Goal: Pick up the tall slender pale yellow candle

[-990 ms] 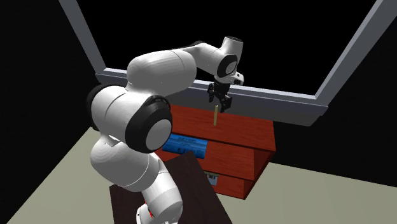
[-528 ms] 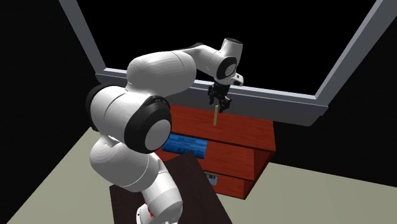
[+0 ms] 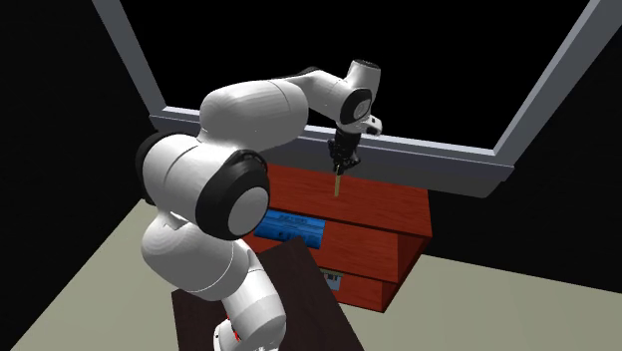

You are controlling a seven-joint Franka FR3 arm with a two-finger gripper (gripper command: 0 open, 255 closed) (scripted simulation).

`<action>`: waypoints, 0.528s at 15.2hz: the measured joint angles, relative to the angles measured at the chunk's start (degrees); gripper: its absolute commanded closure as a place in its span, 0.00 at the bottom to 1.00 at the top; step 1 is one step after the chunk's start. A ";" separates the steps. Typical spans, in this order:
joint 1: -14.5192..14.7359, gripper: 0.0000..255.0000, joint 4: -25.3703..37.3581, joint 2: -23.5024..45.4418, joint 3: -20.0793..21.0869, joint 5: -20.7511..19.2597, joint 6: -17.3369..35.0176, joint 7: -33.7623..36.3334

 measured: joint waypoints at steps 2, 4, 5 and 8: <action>-0.06 1.00 1.34 0.13 -0.06 -0.11 -1.21 0.08; -0.12 1.00 2.54 -0.21 -0.22 -0.09 -2.75 0.03; -0.09 1.00 3.22 -0.27 -0.20 -0.08 -3.48 0.17; -0.13 1.00 5.47 -0.47 -0.31 -0.09 -5.92 0.32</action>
